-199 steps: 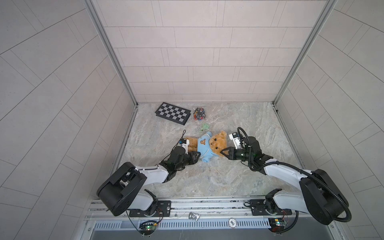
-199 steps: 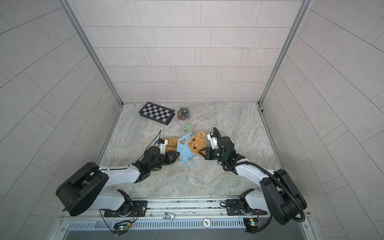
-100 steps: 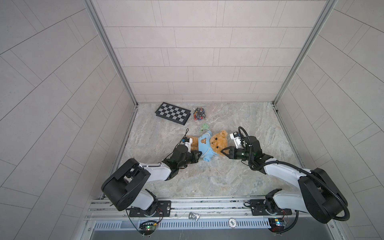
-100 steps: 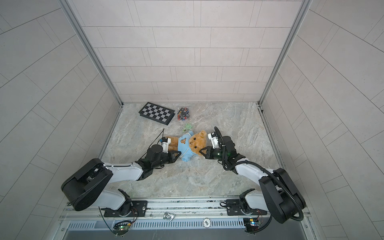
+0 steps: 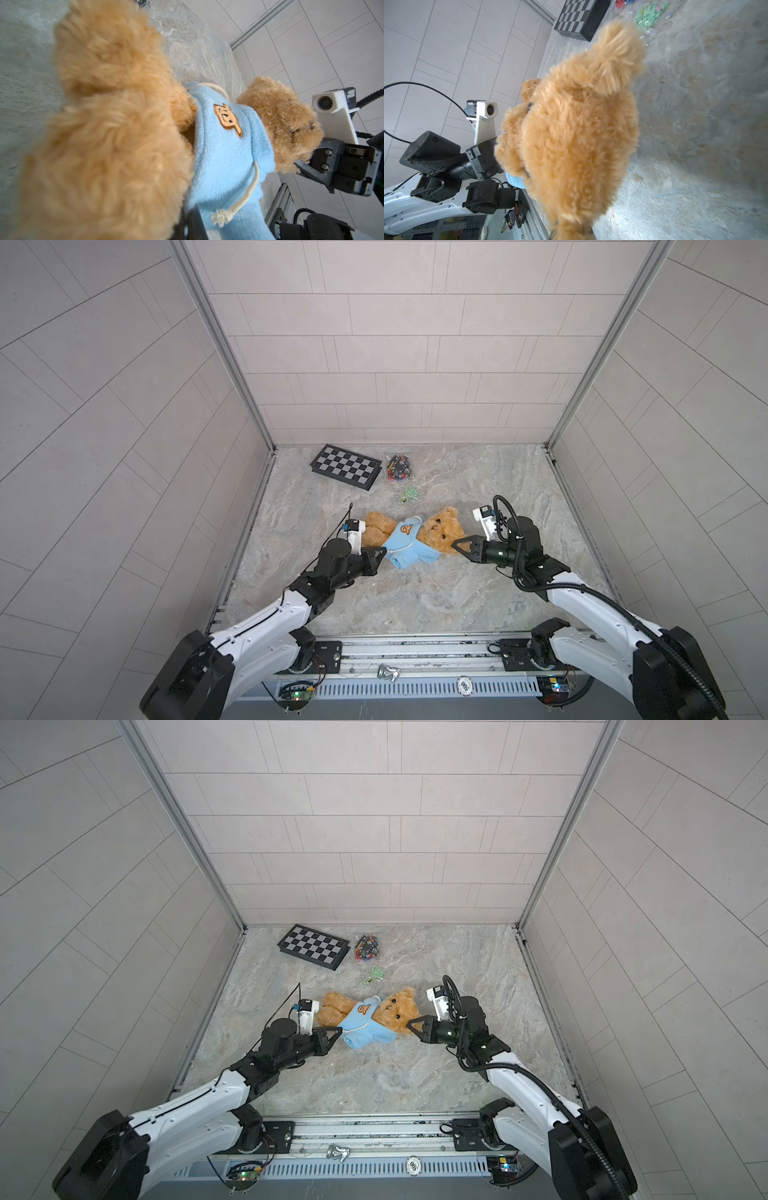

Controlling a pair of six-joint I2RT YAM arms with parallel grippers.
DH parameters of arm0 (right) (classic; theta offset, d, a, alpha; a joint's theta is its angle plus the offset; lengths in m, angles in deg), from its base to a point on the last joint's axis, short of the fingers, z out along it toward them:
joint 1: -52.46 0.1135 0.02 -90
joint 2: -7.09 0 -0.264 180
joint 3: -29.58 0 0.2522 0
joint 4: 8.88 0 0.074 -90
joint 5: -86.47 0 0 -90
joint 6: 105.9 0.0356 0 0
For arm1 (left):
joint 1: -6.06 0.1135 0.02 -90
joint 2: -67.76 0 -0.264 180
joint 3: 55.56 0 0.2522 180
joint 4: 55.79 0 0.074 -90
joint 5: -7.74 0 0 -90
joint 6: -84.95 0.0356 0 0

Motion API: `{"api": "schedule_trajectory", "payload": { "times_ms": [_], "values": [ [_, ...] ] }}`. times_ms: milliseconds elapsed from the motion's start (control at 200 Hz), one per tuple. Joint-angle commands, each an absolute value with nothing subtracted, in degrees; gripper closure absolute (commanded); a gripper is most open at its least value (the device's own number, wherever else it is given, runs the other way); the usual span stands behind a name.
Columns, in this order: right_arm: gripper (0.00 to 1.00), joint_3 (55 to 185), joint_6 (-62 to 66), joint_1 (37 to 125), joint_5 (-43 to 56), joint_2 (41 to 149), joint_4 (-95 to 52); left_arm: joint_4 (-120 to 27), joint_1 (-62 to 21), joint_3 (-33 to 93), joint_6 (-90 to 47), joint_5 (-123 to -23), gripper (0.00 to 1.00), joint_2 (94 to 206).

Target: Dress the teddy bear

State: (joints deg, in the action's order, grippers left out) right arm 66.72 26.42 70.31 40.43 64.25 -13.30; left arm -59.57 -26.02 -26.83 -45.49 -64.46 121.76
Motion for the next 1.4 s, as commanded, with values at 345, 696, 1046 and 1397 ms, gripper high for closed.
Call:
{"api": "schedule_trajectory", "payload": {
  "times_ms": [345,696,1046,1397],
  "values": [
    [1.0,64.92,27.93,65.62,37.82,63.93,-9.91,-50.62,-25.22,-27.56,-42.74,-65.09,1.0,119.35],
    [1.0,67.17,23.63,67.58,35.24,71.95,-8.02,-55.22,-37.3,-24.57,-46.3,-66.94,1.0,124.6],
    [0.97,76.77,17.71,67.49,37.1,87.08,-7.71,-58.99,-42.04,-23.57,-49.94,-68.49,1.0,127.56],
    [0.61,77.98,6.66,69.4,30.75,75.61,-24.86,-61.19,-42.54,-22.01,-54.03,-70.74,1.0,130.61]
  ]
}}
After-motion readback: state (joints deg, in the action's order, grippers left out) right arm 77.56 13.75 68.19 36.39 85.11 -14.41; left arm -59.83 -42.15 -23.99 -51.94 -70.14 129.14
